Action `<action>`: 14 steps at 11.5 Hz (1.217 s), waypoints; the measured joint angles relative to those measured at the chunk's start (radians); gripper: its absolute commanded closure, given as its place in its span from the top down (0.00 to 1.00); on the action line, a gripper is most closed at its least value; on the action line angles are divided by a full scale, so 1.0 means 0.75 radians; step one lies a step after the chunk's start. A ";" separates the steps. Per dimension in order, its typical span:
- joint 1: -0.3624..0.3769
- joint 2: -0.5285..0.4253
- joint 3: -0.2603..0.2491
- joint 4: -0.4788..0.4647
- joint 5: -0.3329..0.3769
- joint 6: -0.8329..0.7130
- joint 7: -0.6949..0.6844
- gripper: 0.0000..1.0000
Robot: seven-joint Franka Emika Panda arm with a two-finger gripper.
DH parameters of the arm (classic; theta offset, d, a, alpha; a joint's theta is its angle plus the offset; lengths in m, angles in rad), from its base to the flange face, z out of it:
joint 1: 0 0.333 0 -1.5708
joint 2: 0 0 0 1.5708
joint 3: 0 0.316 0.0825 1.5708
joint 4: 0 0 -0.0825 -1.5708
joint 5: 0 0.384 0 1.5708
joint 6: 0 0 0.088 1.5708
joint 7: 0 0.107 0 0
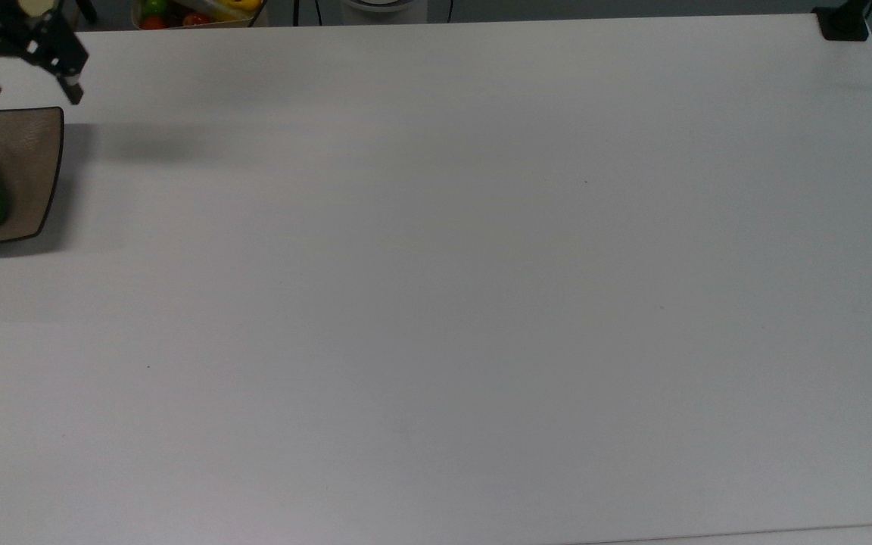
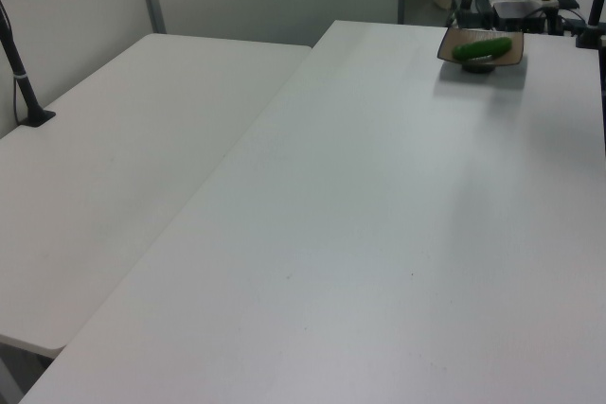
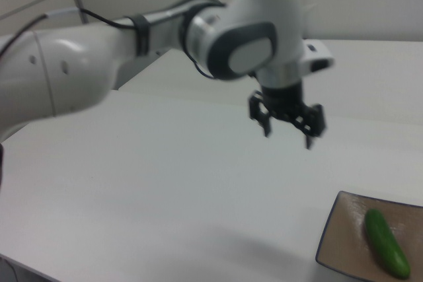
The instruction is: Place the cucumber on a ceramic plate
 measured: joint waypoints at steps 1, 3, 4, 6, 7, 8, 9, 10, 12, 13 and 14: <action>0.060 -0.046 0.003 0.001 0.001 -0.087 0.088 1.00; 0.176 -0.095 0.005 0.001 -0.001 -0.184 0.255 1.00; 0.241 -0.116 0.005 0.000 -0.012 -0.213 0.338 1.00; 0.369 -0.172 0.004 -0.023 -0.024 -0.247 0.410 1.00; 0.434 -0.208 0.002 -0.057 -0.028 -0.262 0.431 1.00; 0.492 -0.239 0.001 -0.090 -0.049 -0.276 0.448 1.00; 0.563 -0.271 -0.003 -0.124 -0.077 -0.298 0.486 1.00; 0.623 -0.293 -0.006 -0.151 -0.090 -0.310 0.517 1.00; 0.701 -0.310 -0.009 -0.187 -0.095 -0.319 0.553 1.00; 0.720 -0.314 -0.010 -0.206 -0.096 -0.323 0.570 1.00; 0.728 -0.317 -0.011 -0.221 -0.108 -0.323 0.583 1.00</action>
